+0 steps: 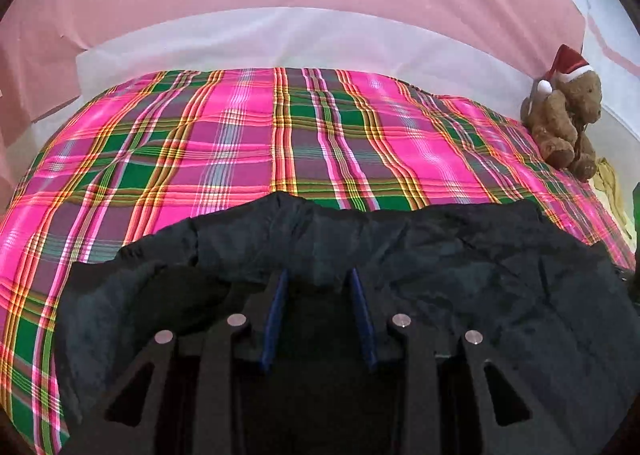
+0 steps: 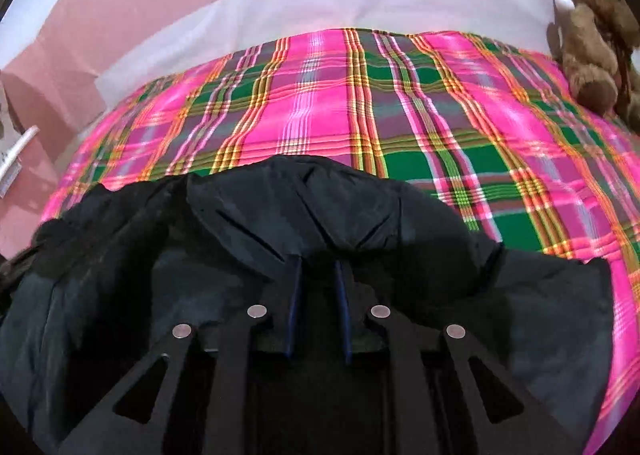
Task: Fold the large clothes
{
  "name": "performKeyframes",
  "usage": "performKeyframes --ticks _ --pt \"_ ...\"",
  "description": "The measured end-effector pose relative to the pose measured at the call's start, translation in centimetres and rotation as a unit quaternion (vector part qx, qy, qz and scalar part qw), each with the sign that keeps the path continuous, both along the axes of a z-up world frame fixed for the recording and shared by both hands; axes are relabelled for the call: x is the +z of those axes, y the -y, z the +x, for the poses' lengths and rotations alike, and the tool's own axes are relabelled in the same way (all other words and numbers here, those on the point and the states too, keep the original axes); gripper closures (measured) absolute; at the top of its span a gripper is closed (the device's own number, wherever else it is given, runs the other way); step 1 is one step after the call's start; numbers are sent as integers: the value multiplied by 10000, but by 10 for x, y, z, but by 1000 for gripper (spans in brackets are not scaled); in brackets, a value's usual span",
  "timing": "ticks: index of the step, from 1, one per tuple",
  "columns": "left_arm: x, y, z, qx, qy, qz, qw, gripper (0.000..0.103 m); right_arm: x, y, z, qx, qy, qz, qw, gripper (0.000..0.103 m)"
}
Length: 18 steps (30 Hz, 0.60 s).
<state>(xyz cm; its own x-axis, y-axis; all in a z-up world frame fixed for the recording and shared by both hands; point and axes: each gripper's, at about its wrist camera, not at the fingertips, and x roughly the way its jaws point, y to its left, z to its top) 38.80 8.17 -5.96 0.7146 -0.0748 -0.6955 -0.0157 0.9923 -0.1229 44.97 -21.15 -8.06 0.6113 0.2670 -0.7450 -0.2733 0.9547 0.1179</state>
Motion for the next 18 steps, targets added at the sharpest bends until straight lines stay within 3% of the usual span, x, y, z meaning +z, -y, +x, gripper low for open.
performKeyframes --ticks 3,6,9,13,15,18 --pt "22 -6 -13 6 58 -201 9998 69 25 2 -11 -158 163 -189 9996 84" --pt "51 0 -42 -222 365 -192 9989 69 64 14 -46 -88 739 106 9972 84" --pt "64 17 -74 -568 528 -322 9965 69 87 8 -89 304 1017 417 9935 83" --pt "36 41 -95 -880 198 -367 9952 68 64 -19 -128 866 793 393 9923 82" --pt "10 47 -90 -827 -18 -293 9961 68 36 -31 -125 902 518 179 9944 82" --pt "12 44 -88 -795 -78 -382 9961 68 15 -31 -113 882 279 231 9954 82"
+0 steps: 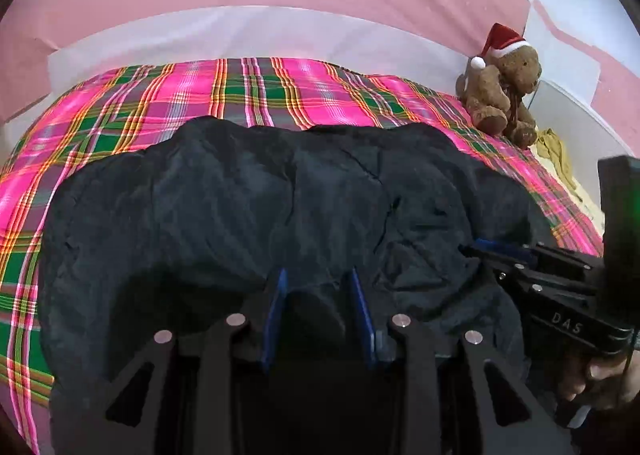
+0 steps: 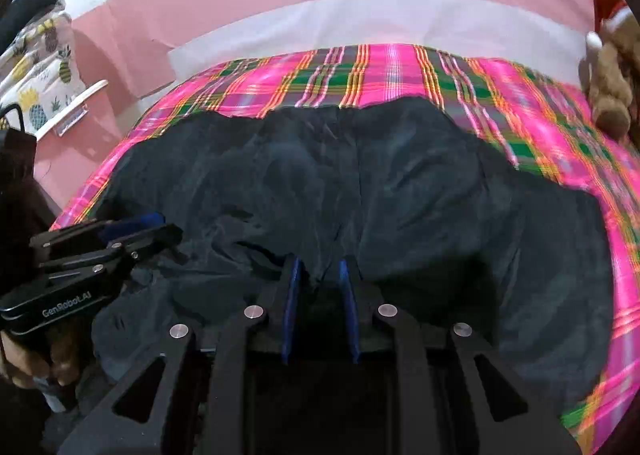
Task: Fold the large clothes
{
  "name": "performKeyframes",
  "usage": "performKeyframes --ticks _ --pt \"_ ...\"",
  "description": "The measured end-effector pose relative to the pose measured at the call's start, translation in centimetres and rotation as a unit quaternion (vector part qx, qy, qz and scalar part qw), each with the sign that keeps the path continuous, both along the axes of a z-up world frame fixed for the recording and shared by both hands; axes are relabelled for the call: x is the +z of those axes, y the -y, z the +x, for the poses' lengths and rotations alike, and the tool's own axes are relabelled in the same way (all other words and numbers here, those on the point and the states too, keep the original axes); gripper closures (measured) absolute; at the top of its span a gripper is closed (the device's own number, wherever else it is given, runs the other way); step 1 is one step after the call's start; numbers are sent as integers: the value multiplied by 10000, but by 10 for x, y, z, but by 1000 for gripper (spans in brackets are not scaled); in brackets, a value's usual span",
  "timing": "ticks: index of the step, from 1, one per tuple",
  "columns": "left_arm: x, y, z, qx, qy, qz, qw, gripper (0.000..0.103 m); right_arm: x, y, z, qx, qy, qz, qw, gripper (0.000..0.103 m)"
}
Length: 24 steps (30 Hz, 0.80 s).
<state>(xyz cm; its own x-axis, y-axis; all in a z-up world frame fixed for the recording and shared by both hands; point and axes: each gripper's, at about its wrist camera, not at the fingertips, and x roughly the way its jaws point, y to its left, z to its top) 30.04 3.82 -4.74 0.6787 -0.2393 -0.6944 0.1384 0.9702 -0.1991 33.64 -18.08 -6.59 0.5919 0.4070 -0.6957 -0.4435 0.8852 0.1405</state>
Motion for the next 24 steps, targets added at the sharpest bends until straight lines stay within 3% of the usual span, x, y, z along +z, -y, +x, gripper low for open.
performKeyframes --ticks 5,8,11,14,24 --pt "33 0 -37 -174 207 -96 9996 69 32 11 -21 -83 77 149 9998 82" --pt "23 3 -52 -257 109 -43 9996 69 38 12 -51 39 218 221 9995 82" --pt "-12 3 -45 -131 -295 27 9995 69 7 1 -54 123 -117 40 9998 82" --pt "-24 5 -44 -117 -247 146 9995 69 -26 -5 -43 104 -346 -115 9993 82" --pt "-35 13 -46 -32 -179 271 9995 69 -41 -10 -38 4 -271 -121 9996 82"
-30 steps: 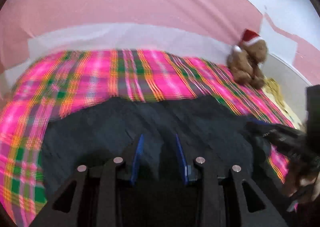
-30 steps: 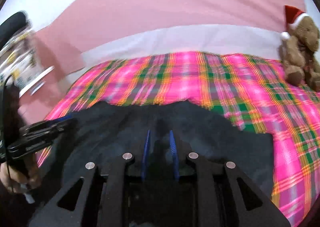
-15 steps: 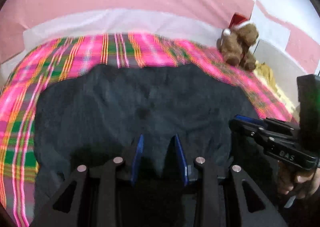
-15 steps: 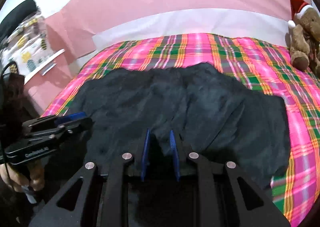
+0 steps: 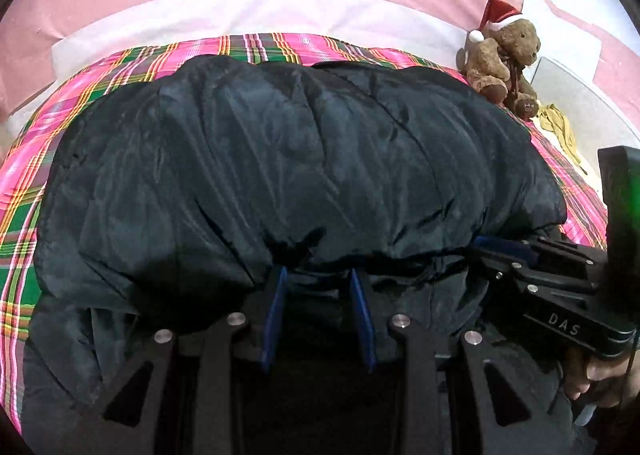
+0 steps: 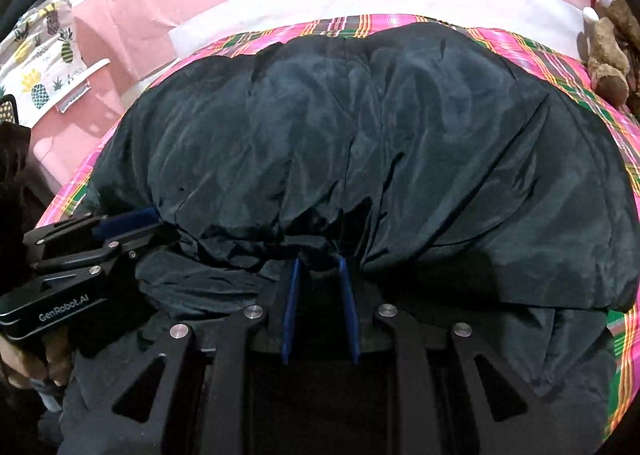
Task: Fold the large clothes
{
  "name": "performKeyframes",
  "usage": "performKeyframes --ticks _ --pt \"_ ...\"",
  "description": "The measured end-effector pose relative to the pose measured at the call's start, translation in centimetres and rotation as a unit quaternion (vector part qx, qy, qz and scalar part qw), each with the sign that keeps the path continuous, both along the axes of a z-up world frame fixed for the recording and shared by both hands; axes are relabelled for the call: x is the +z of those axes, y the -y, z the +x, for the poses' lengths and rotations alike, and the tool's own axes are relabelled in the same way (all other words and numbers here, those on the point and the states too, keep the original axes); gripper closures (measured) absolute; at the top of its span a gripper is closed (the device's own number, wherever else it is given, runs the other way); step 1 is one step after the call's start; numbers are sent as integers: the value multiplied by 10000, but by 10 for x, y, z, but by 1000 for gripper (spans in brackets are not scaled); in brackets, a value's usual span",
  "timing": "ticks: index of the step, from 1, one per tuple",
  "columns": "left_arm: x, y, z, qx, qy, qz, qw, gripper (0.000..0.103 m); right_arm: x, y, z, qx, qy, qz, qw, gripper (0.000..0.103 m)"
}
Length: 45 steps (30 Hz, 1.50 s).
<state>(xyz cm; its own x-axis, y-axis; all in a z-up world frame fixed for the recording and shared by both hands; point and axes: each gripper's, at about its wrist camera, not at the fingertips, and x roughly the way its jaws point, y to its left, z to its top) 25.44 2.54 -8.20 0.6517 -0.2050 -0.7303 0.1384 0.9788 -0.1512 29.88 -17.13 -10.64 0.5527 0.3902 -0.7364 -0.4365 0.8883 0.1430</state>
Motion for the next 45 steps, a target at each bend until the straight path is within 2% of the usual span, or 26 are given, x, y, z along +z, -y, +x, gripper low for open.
performKeyframes --ticks 8,11,14,15,16,18,22,29,37,45 --pt "2 5 0 42 90 230 9997 69 0 2 1 -10 16 53 10000 82" --pt "12 8 -5 73 152 384 9991 69 2 8 3 -14 -5 167 9999 82" --pt "26 6 -16 163 135 297 9993 66 17 18 -5 -99 -8 205 9997 81" --pt "31 4 -21 227 134 273 9993 63 23 23 -9 -171 14 231 9996 75" --pt "36 2 -27 263 147 244 9992 61 29 28 -15 -243 56 260 9994 61" --pt "47 0 -42 295 248 206 9990 60 42 39 -29 -289 170 356 9988 55" --pt "65 -5 -76 438 346 182 9983 57 66 52 -66 -261 440 411 9978 54" --pt "82 -6 -144 642 504 114 9966 52 80 62 -129 -254 588 406 9971 54" --pt "74 -5 -201 788 442 168 9958 51 72 82 -183 -492 486 420 9967 54" --pt "59 -9 -237 797 322 273 9959 51 61 100 -220 -710 434 230 9963 54"
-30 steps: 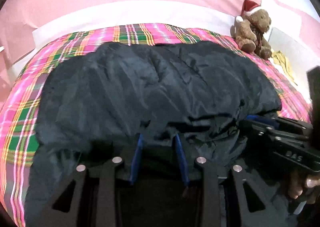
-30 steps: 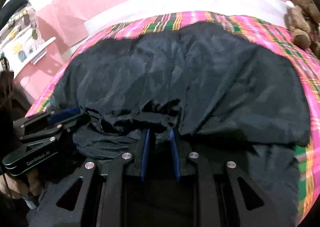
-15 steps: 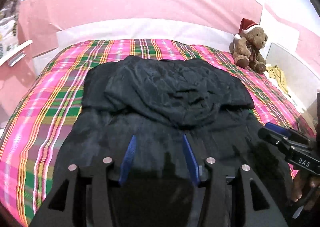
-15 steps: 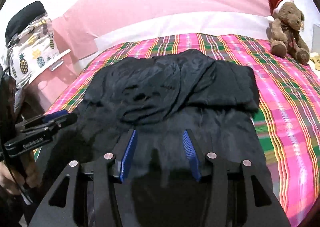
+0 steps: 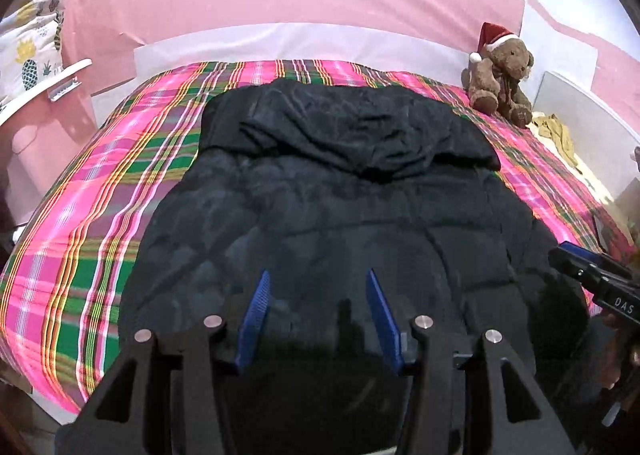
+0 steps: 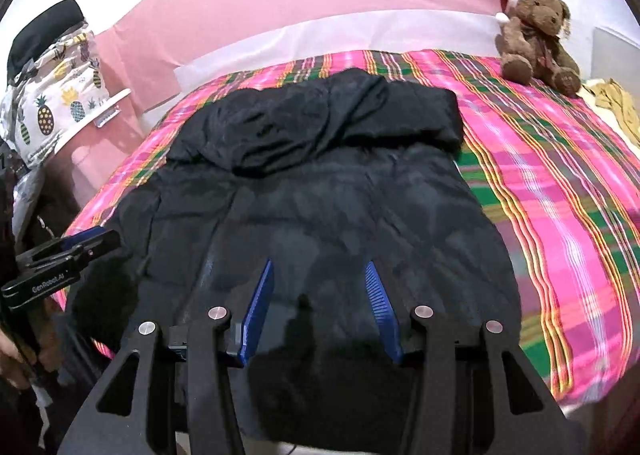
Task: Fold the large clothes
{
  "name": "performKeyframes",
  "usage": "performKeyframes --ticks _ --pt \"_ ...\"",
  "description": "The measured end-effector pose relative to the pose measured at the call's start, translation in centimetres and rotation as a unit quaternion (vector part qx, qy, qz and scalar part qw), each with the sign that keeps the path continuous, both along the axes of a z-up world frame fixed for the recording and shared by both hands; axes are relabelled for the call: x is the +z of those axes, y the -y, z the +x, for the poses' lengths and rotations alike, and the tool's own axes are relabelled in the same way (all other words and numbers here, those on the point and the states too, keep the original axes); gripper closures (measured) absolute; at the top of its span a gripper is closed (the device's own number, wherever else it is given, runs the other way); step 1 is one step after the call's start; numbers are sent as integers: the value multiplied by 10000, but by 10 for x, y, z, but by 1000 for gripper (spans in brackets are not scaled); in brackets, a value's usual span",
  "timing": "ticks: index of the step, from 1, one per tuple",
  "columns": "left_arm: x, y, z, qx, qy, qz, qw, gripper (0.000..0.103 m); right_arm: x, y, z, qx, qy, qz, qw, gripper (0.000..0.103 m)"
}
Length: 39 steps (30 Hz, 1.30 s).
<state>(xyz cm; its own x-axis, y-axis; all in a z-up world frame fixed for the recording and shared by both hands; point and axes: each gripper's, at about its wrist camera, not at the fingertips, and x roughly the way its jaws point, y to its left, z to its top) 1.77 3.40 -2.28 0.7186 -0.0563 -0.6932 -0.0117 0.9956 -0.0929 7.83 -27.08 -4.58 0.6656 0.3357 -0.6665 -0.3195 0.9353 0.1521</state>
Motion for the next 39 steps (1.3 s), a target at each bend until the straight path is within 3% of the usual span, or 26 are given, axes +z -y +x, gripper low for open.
performKeyframes --ticks 8,14,26,33,39 --pt "-7 -6 -23 98 -53 104 9999 51 -14 21 -19 -195 -142 8 9997 54" --pt "-13 -19 -29 266 -84 204 9994 48 -19 42 -20 -464 -226 125 9986 47" --pt "-35 -80 -25 864 -189 119 9960 45 -31 102 -10 -1263 -349 235 9911 46" --pt "-46 -94 -26 824 -203 30 9964 45 -51 132 1 -1560 -800 627 9825 46" --pt "-44 -102 -40 990 -138 12 9950 41 -59 127 -6 -1201 -1136 1156 9794 46"
